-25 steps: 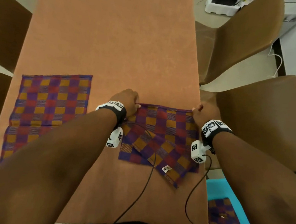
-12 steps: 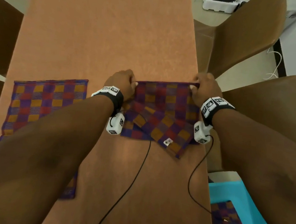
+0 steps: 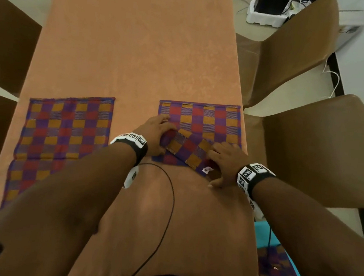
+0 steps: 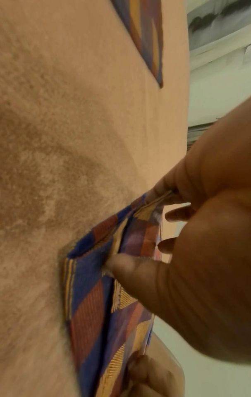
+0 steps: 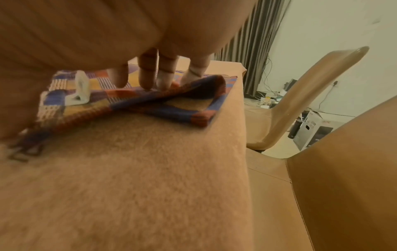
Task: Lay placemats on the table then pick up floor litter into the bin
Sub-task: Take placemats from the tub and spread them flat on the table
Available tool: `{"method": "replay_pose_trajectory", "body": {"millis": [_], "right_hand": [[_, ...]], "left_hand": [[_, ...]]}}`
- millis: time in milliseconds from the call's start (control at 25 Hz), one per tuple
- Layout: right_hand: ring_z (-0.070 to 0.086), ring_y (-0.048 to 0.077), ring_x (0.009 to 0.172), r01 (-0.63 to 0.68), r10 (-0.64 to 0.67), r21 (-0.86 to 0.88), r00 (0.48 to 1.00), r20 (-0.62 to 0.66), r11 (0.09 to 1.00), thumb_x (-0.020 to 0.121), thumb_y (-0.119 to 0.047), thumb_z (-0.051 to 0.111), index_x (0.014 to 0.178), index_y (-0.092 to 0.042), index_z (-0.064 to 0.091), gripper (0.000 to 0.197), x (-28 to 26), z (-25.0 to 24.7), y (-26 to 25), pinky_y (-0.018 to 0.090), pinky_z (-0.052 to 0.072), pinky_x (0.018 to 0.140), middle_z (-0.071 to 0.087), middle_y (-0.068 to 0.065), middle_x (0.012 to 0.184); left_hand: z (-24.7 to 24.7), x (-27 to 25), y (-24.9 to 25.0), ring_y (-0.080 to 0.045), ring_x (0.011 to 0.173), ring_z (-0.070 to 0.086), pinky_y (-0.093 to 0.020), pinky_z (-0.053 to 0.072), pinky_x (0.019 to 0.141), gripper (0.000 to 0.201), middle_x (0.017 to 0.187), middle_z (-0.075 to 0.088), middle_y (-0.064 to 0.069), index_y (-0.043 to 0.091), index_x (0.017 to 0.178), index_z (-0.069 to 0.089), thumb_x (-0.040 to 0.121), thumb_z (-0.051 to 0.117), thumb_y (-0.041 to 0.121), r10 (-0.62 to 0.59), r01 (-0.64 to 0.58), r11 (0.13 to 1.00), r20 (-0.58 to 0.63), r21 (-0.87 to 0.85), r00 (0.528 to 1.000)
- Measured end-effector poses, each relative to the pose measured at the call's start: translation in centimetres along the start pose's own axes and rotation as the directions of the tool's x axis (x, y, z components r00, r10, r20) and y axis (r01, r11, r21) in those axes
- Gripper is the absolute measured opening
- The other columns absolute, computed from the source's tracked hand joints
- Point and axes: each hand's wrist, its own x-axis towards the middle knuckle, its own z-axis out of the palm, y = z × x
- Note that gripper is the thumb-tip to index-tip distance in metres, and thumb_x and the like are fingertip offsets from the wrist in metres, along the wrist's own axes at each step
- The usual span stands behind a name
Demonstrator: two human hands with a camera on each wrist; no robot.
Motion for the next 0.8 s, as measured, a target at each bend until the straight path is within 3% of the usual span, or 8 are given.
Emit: {"method": "replay_pose_trajectory", "body": {"millis": [80, 200, 320, 440, 520, 640, 800], "right_hand": [[0.050, 0.019, 0.099, -0.013, 0.015, 0.046, 0.999, -0.035, 0.999, 0.068, -0.070, 0.059, 0.109, -0.027, 0.055, 0.060, -0.6, 0.3, -0.1, 0.038, 0.046, 0.081, 0.049, -0.004, 0.111], [0.056, 0.024, 0.101, -0.051, 0.056, 0.125, 0.998, -0.040, 0.991, 0.087, -0.036, 0.060, 0.102, -0.019, 0.067, 0.023, -1.3, 0.0, -0.4, 0.038, 0.049, 0.082, 0.058, 0.002, 0.105], [0.057, 0.025, 0.096, -0.119, 0.140, 0.233, 0.987, -0.075, 0.965, 0.088, -0.027, 0.058, 0.088, -0.024, 0.061, 0.005, -2.9, -0.1, -1.0, 0.040, 0.050, 0.082, 0.058, -0.001, 0.096], [0.057, 0.022, 0.088, -0.148, 0.177, 0.214, 0.977, -0.121, 0.965, 0.086, -0.024, 0.057, 0.082, -0.023, 0.056, 0.004, -5.5, 0.5, -1.6, 0.033, 0.042, 0.071, 0.059, -0.005, 0.089], [0.058, 0.023, 0.085, -0.167, 0.191, 0.196, 0.975, -0.110, 0.966, 0.082, -0.025, 0.057, 0.081, -0.022, 0.057, 0.003, -7.7, 0.8, -2.6, 0.032, 0.042, 0.069, 0.063, -0.005, 0.088], [0.059, 0.027, 0.083, -0.181, 0.194, 0.173, 0.979, -0.063, 0.968, 0.078, -0.029, 0.057, 0.076, -0.020, 0.051, 0.011, -11.1, 1.7, -5.0, 0.032, 0.043, 0.067, 0.065, -0.001, 0.086], [0.057, 0.029, 0.081, -0.255, 0.256, 0.117, 0.967, 0.003, 0.960, 0.085, -0.036, 0.061, 0.077, -0.022, 0.051, 0.018, -14.4, 4.0, -8.6, 0.028, 0.034, 0.065, 0.067, 0.003, 0.089]], "left_hand": [[-0.7, -0.8, 0.4, -0.026, 0.145, 0.030, -0.039, 0.036, 0.115, 0.079, 0.160, 0.025, -0.001, 0.031, 0.142, 0.050, 0.071, 0.085, 0.033, 0.019, -0.020, 0.999, 0.016, 0.036, 1.000], [-1.3, -3.0, 2.0, -0.026, 0.128, 0.049, -0.036, 0.045, 0.103, 0.052, 0.143, 0.049, -0.002, 0.023, 0.129, 0.063, 0.079, 0.076, 0.018, 0.031, -0.036, 0.992, 0.045, 0.118, 0.998], [-1.2, -5.8, 3.2, -0.026, 0.108, 0.060, -0.038, 0.052, 0.088, 0.023, 0.119, 0.065, -0.003, 0.019, 0.108, 0.072, 0.086, 0.065, 0.020, 0.017, -0.011, 0.991, -0.045, 0.131, 0.999], [-0.2, -9.6, 4.2, -0.025, 0.102, 0.063, -0.036, 0.054, 0.083, 0.020, 0.113, 0.070, 0.001, 0.022, 0.104, 0.076, 0.090, 0.063, 0.027, -0.044, 0.050, 0.998, -0.123, 0.043, 0.991], [1.3, -12.1, 5.1, -0.025, 0.099, 0.065, -0.037, 0.056, 0.084, 0.021, 0.109, 0.073, 0.002, 0.026, 0.105, 0.076, 0.090, 0.063, 0.031, -0.071, 0.074, 0.997, -0.079, 0.035, 0.994], [3.8, -15.6, 6.5, -0.025, 0.089, 0.066, -0.037, 0.057, 0.078, 0.015, 0.092, 0.073, 0.002, 0.025, 0.089, 0.073, 0.086, 0.063, 0.036, -0.050, 0.049, 0.996, 0.016, 0.079, 0.999], [7.1, -18.9, 7.9, -0.023, 0.085, 0.065, -0.036, 0.057, 0.078, 0.023, 0.087, 0.072, 0.002, 0.019, 0.085, 0.073, 0.079, 0.070, 0.041, -0.028, 0.020, 0.997, 0.106, 0.073, 0.994]]}}
